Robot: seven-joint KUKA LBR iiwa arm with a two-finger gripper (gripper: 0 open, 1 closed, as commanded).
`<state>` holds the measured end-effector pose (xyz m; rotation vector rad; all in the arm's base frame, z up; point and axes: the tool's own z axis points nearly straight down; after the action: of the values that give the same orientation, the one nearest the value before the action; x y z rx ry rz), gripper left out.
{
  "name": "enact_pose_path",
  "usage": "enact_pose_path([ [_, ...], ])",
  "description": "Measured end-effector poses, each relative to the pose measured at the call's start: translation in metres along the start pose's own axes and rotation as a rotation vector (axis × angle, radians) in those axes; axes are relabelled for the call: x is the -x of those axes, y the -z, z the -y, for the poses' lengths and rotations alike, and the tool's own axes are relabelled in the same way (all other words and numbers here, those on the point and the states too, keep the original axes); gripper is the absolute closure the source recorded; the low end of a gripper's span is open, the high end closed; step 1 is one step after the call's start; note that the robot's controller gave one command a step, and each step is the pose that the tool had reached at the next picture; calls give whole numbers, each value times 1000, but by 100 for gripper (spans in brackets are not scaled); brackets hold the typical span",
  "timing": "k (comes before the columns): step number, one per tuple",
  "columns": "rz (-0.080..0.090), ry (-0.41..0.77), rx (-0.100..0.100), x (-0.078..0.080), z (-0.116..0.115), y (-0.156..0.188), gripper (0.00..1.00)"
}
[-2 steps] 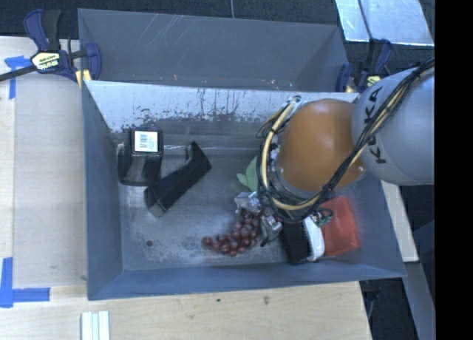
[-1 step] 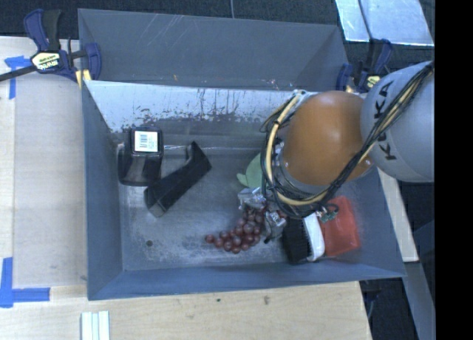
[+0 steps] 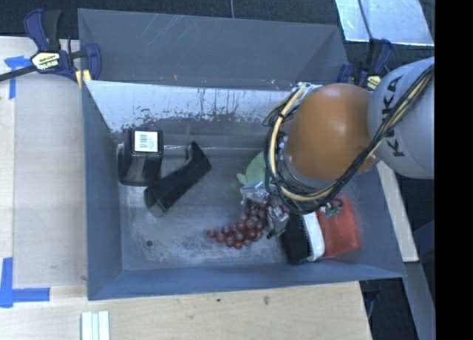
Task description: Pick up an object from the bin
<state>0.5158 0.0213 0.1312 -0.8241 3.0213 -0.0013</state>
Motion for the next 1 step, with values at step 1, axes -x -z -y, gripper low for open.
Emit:
enact_pose_path([
  [1, -1, 0, 1, 0, 0, 16, 100],
])
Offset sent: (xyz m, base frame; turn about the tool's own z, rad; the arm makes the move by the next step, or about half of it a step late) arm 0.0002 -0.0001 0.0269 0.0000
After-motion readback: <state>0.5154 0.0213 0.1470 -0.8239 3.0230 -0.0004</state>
